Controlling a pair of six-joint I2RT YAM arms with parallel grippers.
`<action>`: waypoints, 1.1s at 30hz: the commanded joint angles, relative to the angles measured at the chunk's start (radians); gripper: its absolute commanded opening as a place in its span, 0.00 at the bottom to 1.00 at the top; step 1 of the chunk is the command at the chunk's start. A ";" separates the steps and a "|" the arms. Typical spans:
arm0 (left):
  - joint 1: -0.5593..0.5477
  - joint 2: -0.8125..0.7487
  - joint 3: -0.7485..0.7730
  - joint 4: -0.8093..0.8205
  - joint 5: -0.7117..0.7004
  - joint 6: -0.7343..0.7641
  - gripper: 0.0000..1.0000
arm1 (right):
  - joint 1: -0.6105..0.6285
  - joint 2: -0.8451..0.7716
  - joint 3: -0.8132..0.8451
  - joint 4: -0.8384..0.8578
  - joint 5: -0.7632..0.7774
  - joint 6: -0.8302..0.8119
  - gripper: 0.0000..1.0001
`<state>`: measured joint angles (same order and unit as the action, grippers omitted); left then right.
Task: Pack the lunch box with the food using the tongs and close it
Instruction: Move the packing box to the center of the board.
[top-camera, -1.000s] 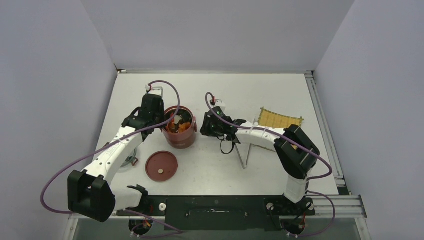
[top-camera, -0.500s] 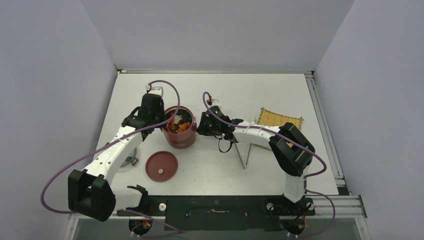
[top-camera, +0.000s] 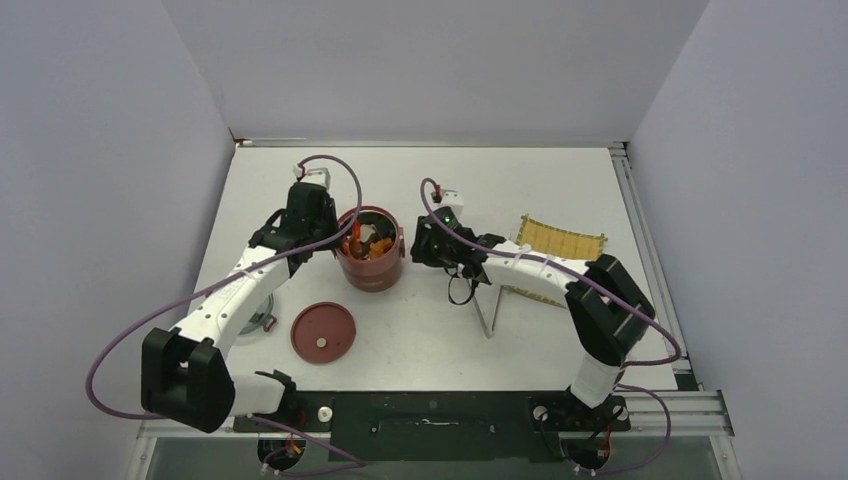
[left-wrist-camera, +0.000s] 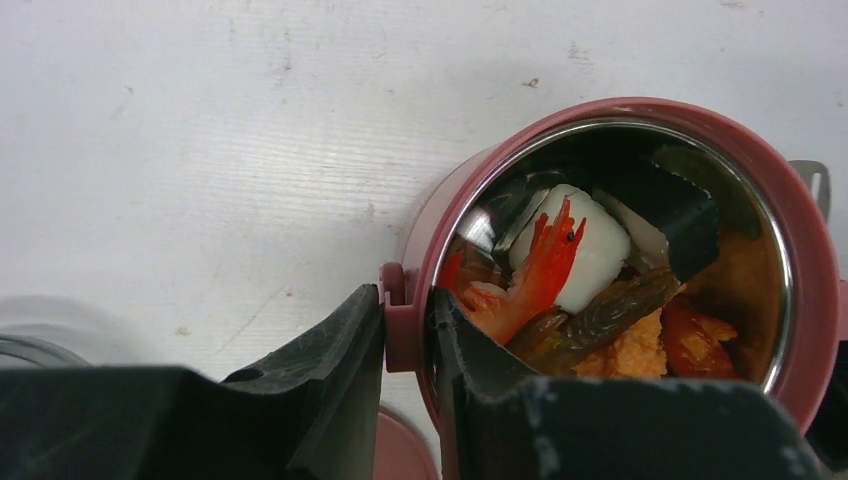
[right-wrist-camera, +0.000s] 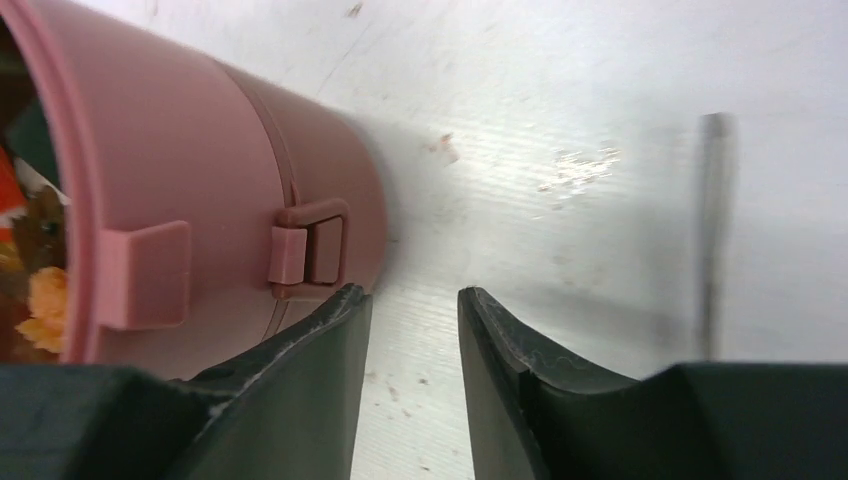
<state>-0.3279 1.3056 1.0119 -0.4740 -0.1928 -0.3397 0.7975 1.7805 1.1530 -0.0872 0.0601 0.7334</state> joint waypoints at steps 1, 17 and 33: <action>-0.035 0.052 -0.030 -0.038 0.159 -0.127 0.23 | -0.039 -0.176 -0.030 -0.083 0.169 -0.057 0.40; -0.138 -0.012 -0.058 0.042 0.242 -0.202 0.57 | -0.054 -0.262 0.102 -0.202 0.090 -0.208 0.57; -0.127 -0.293 -0.219 0.080 0.163 -0.222 0.86 | -0.027 -0.075 0.234 -0.249 0.103 -0.265 0.47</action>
<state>-0.4610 1.0496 0.8303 -0.4301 -0.0048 -0.5407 0.7532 1.7088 1.3285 -0.3283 0.1371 0.4915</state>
